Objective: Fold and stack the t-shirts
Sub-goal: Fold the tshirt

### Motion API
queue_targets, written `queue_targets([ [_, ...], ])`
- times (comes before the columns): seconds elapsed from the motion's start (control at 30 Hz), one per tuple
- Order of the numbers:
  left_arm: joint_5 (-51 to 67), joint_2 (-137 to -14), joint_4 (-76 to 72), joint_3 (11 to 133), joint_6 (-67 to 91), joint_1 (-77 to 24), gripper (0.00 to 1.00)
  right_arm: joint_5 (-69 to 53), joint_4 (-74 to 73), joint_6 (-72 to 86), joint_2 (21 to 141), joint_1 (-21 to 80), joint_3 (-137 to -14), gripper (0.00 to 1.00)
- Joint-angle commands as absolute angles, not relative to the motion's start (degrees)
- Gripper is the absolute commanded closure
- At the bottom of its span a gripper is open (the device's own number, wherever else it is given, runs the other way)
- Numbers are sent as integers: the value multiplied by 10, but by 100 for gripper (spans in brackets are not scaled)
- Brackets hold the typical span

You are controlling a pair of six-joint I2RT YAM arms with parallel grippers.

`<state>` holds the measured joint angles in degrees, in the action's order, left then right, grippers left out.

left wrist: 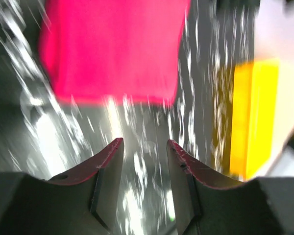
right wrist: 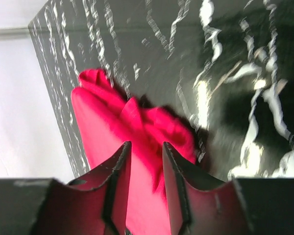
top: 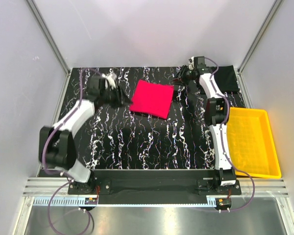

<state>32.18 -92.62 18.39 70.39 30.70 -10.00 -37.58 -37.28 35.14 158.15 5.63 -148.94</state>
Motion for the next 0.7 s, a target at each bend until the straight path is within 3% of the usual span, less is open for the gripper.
queue_targets([
  [0.0, 330, -827, 191, 595, 297, -131, 53, -382, -307, 409, 1621, 60, -1532, 62],
  [0.17, 318, -723, 214, 520, 308, -148, 52, -376, -297, 448, 1658, 66, -1552, 73],
  [0.27, 302, -675, 232, 502, 303, -151, 52, -378, -297, 442, 1633, 74, -1503, 76],
  [0.47, 265, -664, 297, 526, 302, -151, 51, -362, -290, 391, 1474, 102, -1261, 77],
  [0.67, 255, -729, 326, 584, 300, -152, 51, -339, -175, 447, 1248, 161, -909, 76],
])
